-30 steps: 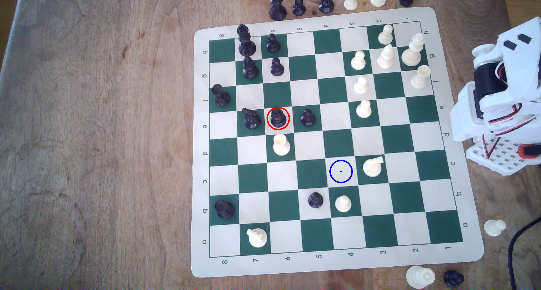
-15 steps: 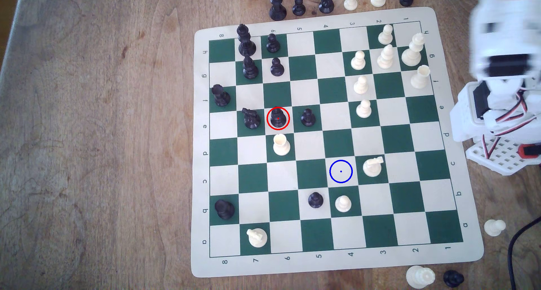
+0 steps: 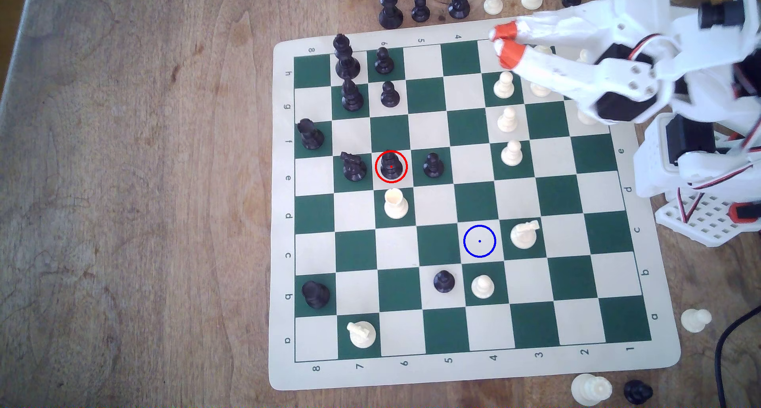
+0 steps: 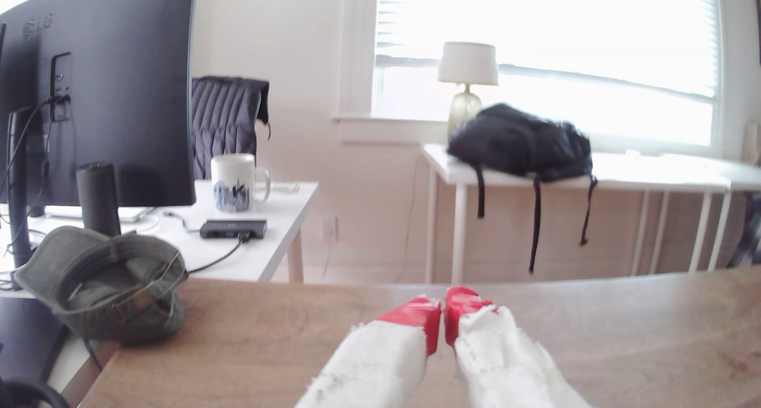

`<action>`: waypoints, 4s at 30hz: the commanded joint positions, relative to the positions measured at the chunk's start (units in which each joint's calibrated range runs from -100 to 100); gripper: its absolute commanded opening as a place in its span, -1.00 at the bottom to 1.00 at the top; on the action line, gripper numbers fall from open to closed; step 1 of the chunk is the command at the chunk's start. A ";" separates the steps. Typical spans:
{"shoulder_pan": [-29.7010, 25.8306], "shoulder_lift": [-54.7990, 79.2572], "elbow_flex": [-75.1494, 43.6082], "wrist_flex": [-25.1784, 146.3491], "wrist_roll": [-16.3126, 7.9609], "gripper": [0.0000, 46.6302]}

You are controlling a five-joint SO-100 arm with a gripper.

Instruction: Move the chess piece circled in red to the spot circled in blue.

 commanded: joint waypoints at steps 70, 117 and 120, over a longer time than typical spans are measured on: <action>2.33 111.52 -84.87 36.83 -14.16 -0.33; 2.01 109.48 -86.41 38.30 -11.72 -0.99; 2.09 104.81 -86.95 40.68 -11.04 -0.99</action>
